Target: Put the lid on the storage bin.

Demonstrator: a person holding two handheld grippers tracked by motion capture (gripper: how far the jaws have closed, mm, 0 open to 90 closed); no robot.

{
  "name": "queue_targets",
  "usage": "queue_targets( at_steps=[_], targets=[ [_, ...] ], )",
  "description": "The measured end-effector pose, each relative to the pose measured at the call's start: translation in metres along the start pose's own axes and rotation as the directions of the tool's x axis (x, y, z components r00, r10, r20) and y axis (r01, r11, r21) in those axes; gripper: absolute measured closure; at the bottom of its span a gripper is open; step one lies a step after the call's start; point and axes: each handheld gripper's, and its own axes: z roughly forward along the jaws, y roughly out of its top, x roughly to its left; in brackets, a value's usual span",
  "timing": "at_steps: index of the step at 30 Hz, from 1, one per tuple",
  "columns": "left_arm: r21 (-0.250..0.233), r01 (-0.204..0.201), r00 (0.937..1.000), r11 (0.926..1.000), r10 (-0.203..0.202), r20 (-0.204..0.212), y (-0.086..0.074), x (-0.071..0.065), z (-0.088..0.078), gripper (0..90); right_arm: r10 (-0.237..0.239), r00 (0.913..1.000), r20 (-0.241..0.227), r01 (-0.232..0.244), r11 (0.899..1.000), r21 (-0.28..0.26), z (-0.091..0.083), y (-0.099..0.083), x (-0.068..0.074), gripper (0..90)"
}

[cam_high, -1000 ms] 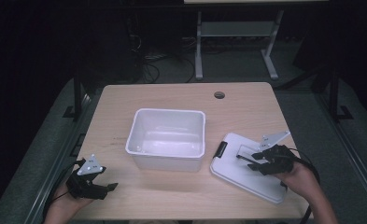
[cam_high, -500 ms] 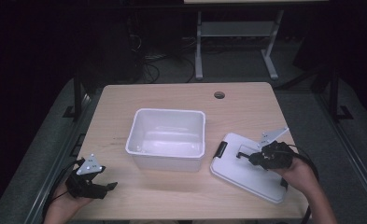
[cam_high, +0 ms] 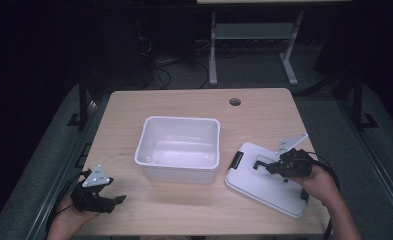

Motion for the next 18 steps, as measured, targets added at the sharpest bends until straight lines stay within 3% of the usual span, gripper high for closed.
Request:
queue_targets(
  at_steps=[18],
  targets=[
    [-0.001, -0.011, 0.9999, 0.9999, 0.011, 0.002, 0.0011, -0.0009, 0.0001, 24.4, -0.029, 0.9995, -0.013, 0.029, 1.0, -0.01, -0.0086, 0.0069, -0.0015, 83.8]
  ],
)
